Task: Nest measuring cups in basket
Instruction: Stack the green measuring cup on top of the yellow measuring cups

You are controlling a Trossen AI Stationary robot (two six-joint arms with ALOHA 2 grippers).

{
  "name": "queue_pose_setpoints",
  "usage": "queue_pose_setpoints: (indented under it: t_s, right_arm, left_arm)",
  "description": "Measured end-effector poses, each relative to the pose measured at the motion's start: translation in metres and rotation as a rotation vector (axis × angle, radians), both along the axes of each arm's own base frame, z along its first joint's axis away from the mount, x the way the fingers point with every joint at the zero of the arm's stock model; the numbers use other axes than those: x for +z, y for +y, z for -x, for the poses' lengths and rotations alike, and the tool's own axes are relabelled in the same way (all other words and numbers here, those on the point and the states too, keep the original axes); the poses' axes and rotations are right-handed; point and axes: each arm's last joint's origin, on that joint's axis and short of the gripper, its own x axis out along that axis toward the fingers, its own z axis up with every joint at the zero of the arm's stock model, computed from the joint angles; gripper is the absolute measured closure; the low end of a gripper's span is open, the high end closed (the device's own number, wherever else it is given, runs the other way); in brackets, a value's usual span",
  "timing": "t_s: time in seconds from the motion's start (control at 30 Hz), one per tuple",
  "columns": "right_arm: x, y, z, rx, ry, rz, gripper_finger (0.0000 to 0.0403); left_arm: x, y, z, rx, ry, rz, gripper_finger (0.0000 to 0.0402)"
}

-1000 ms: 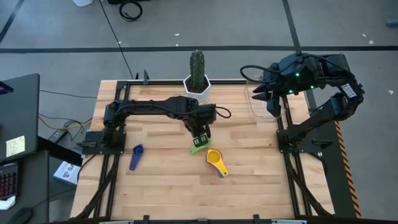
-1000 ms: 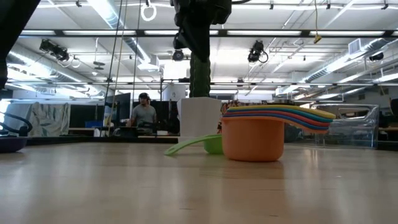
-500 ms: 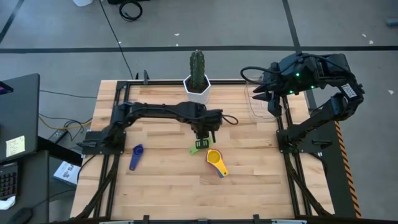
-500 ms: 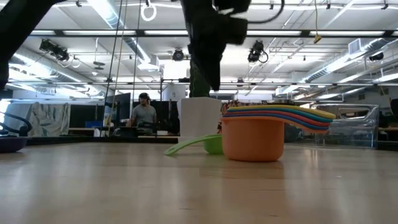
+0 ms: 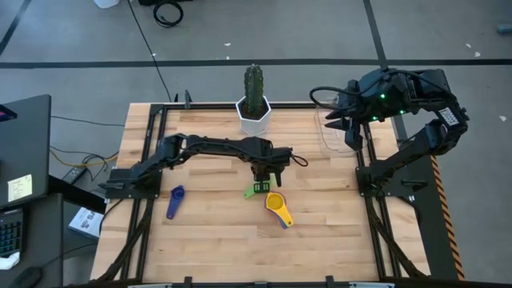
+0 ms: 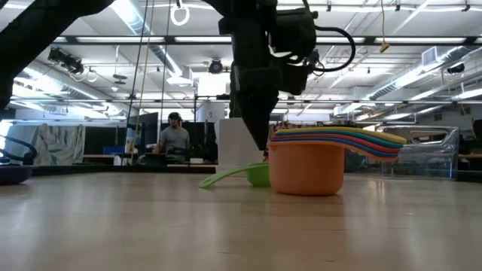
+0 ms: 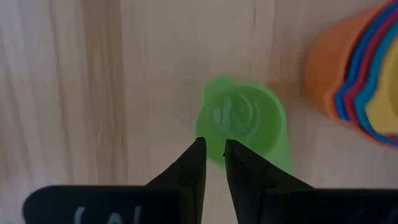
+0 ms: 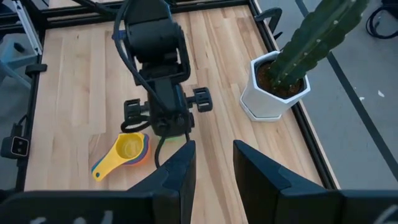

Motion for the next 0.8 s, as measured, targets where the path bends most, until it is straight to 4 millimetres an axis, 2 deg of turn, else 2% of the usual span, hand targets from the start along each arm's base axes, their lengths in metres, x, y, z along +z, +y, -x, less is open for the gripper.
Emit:
queue_pose_setpoints:
  t_s: [0.13,0.3,0.43,0.8]
  right_arm:
    - [0.000,0.000,0.000,0.003,0.001,0.003,0.0291]
    - [0.000,0.000,0.000,0.005,0.002,0.005,0.0291]
    - [0.000,0.000,0.000,0.005,0.007,0.005,0.0291]
    - [-0.001,0.000,0.001,0.005,0.020,0.004,0.0291]
  left_arm:
    - [-0.001,0.003,-0.002,-0.006,-0.023,0.051,0.0336]
    - [0.001,0.007,-0.008,-0.019,-0.082,0.028,0.0336]
    - [-0.001,0.010,-0.006,-0.019,-0.067,0.068,0.0336]
    - [-0.028,0.011,-0.011,-0.025,-0.010,0.080,0.0336]
